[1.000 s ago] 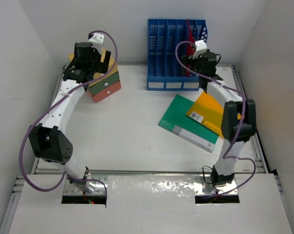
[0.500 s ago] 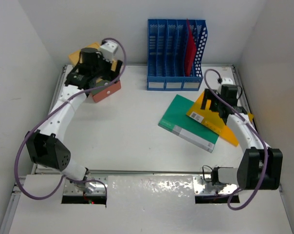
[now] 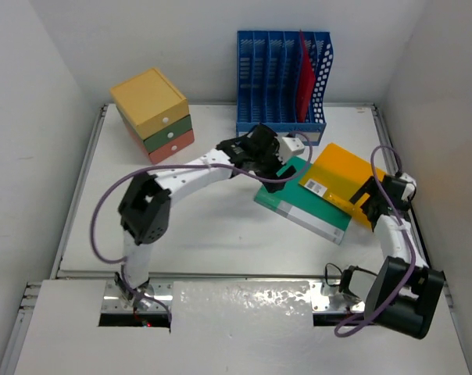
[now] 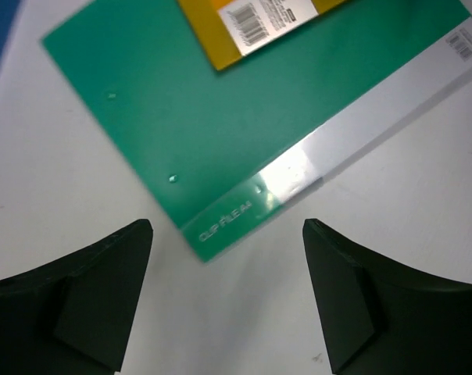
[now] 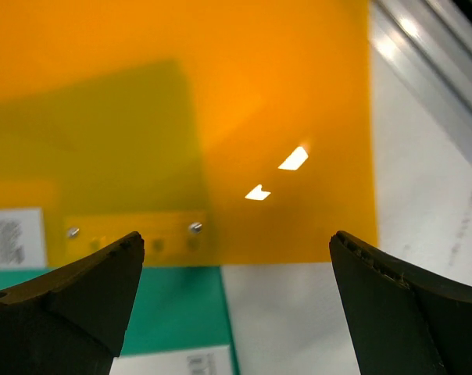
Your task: Organize the desk
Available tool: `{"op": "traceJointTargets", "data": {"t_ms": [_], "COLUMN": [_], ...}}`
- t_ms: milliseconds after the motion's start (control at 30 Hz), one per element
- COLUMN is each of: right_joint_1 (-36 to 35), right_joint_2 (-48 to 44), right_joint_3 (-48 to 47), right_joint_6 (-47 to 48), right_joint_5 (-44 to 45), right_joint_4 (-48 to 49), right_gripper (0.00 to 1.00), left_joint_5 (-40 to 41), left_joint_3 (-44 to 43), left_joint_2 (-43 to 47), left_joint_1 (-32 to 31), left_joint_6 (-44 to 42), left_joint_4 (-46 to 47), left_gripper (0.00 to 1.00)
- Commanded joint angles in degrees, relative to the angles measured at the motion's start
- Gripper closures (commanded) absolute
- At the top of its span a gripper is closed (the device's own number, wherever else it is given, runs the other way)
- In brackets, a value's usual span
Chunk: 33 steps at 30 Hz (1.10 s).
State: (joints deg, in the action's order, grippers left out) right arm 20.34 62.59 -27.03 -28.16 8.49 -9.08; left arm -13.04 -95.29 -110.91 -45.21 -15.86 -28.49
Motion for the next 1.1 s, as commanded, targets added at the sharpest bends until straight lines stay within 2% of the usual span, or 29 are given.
{"op": "traceJointTargets", "data": {"t_ms": [0,100,267,300,433,600,833,1067], "right_joint_1": [2.95,4.62,4.71,4.71,4.45,4.45,4.45,4.36], "right_joint_2": [2.27,5.08,7.28,6.85,5.00,3.77,3.50,8.07], "right_joint_3": [-1.01,-0.84,0.48,1.01,0.92,-0.22,6.28,7.25], "right_joint_6": [-2.15,-4.52,-3.85,-2.18,1.35,3.64,1.09,1.36], "right_joint_5": [4.76,4.96,3.38,-1.67,-8.14,-6.82,-10.95,-11.30], "right_joint_4": [2.75,4.50,9.50,11.70,14.62,11.63,20.24,22.44], "right_gripper": [0.01,0.01,0.01,0.03,0.09,0.07,0.08,0.08], "left_joint_5": [-5.59,-7.61,-11.99,-12.45,-12.54,-12.01,-12.54,-14.38], "left_joint_3": [-7.09,-10.25,-18.87,-20.80,-20.64,-27.49,-32.40,-34.97], "left_joint_2": [-3.94,-8.33,-17.21,-18.10,-20.74,-29.96,-35.94,-40.17], "left_joint_1": [0.47,0.39,0.39,0.39,0.39,0.39,0.47,0.21], "left_joint_6": [3.81,5.39,8.55,10.04,14.35,21.91,27.01,30.09], "left_joint_4": [0.19,0.45,1.06,1.68,8.70,6.78,11.09,12.85], "left_gripper": [0.23,0.14,0.11,0.11,0.11,0.21,0.27,0.33]}}
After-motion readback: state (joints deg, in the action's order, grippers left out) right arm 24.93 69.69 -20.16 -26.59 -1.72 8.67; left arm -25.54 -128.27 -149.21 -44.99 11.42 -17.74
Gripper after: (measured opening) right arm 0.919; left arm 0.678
